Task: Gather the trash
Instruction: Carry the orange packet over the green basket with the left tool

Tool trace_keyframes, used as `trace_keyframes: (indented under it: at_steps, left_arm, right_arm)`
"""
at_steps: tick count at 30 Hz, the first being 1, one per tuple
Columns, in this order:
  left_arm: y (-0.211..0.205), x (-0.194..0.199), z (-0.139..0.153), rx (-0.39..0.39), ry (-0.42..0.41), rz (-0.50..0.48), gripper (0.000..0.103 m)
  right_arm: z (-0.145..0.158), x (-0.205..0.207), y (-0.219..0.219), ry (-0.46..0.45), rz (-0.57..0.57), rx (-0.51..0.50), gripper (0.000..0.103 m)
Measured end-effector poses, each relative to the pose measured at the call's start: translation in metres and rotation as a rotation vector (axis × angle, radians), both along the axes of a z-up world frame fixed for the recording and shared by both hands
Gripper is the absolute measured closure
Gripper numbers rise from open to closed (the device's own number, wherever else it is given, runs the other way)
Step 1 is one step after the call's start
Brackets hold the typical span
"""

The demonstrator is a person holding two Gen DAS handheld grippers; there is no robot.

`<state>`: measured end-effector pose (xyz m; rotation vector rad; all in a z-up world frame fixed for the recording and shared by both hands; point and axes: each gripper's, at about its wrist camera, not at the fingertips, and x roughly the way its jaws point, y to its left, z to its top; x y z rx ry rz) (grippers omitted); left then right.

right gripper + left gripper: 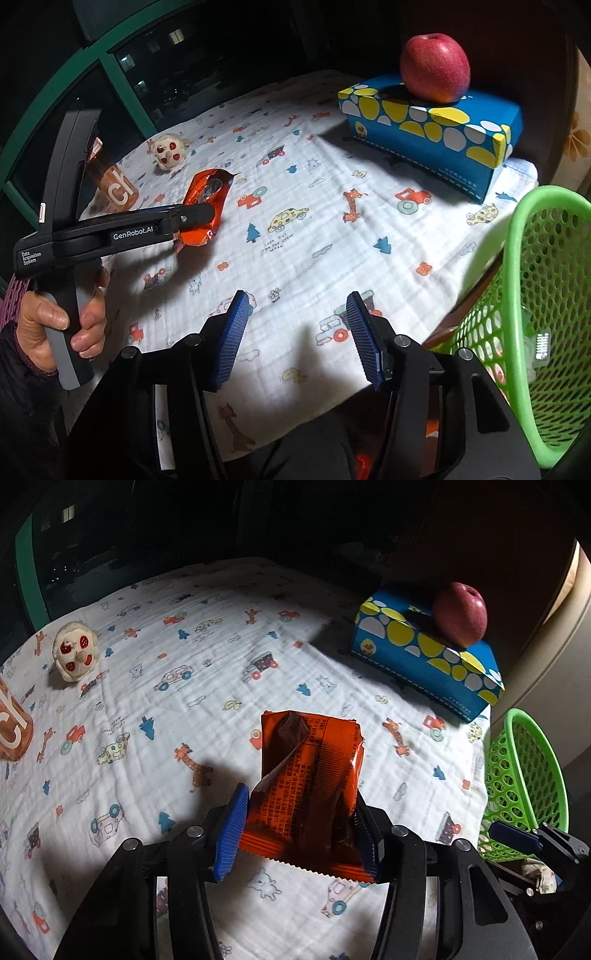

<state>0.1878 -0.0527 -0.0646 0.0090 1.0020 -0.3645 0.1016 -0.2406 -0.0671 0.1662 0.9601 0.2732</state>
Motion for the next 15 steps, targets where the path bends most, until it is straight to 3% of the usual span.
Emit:
trace_keyframes:
  at_steps: [6,15]
  left_arm:
    - [-0.037,-0.018,0.015,-0.022,-0.017,-0.061,0.052]
    - [-0.108,-0.045,0.025,-0.048,-0.025,-0.182,0.052]
  right_arm:
    - [0.011,-0.023,-0.036,-0.020,-0.065,-0.008,0.056]
    - [0.019,-0.057,-0.101,-0.039,-0.198,-0.016,0.056]
